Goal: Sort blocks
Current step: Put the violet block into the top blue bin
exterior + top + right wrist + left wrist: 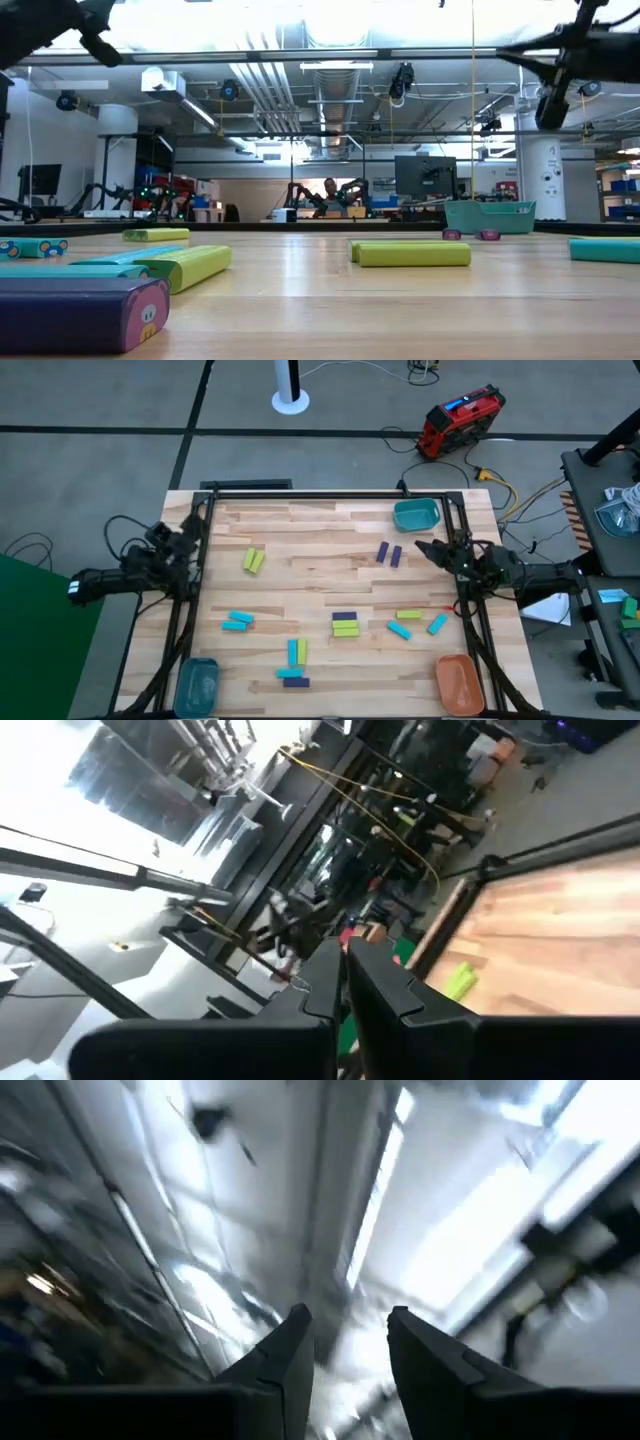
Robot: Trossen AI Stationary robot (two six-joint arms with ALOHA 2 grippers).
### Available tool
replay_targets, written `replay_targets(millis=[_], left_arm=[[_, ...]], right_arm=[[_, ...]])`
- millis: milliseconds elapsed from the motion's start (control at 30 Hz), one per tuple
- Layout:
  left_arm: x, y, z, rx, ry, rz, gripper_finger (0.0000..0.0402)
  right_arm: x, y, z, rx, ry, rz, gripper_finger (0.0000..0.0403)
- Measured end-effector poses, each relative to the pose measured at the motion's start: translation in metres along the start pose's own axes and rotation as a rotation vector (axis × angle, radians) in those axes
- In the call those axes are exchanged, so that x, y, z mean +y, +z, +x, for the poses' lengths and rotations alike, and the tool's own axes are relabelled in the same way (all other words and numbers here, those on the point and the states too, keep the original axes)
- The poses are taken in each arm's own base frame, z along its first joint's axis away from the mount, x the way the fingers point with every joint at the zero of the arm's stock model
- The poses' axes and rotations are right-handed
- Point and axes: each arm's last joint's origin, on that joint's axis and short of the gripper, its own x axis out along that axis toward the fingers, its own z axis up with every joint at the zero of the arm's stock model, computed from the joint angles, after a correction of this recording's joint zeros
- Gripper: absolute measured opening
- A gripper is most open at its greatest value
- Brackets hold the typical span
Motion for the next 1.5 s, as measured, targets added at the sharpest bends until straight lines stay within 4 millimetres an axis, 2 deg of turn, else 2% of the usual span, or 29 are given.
replay_targets(millis=[100,200,333,567,733,867,1000,1133,1233,1367,1500], left_arm=[[0.002,0.002,0.000,-0.055,0.081,-0.003,0.0109],[0.004,-0.002,0.001,-0.017,0.110,0.024,0.0109],[-0.002,-0.001,0.020,0.062,0.174,0.072,0.0109],[-0.012,-0.003,0.069,0.372,0.435,0.280,0.0109],[-0.013,-0.007,0.083,0.689,0.652,0.372,0.0109],[-0.015,-0.005,0.090,0.855,0.803,0.383,0.0109],[-0.016,-0.004,0.098,0.920,0.916,0.369,0.0109],[-0.018,-0.008,0.113,0.937,0.923,0.385,0.0109],[-0.019,-0.012,0.124,0.960,0.910,0.419,0.0109],[-0.019,-0.018,0.134,1.051,0.876,0.481,0.0109],[-0.017,-0.024,0.135,1.105,0.940,0.468,0.0109]], right_arm=[[0.019,0.014,0.004,-0.034,0.019,-0.046,0.0013],[0.040,0.029,0.011,-0.066,0.010,-0.101,0.0013],[0.066,0.047,0.022,-0.072,-0.083,-0.163,0.0013],[0.095,0.067,0.042,0.001,-0.262,-0.179,0.0013],[0.114,0.079,0.058,0.026,-0.323,-0.229,0.0013],[0.125,0.083,0.078,0.067,-0.372,-0.322,0.0013],[0.132,0.086,0.103,0.105,-0.430,-0.418,0.0013],[0.140,0.092,0.126,0.131,-0.456,-0.483,0.0013],[0.138,0.097,0.143,0.210,-0.523,-0.489,0.0013],[0.121,0.106,0.152,0.318,-0.793,-0.351,0.0013],[0.101,0.112,0.147,0.435,-1.113,-0.248,0.0013]])
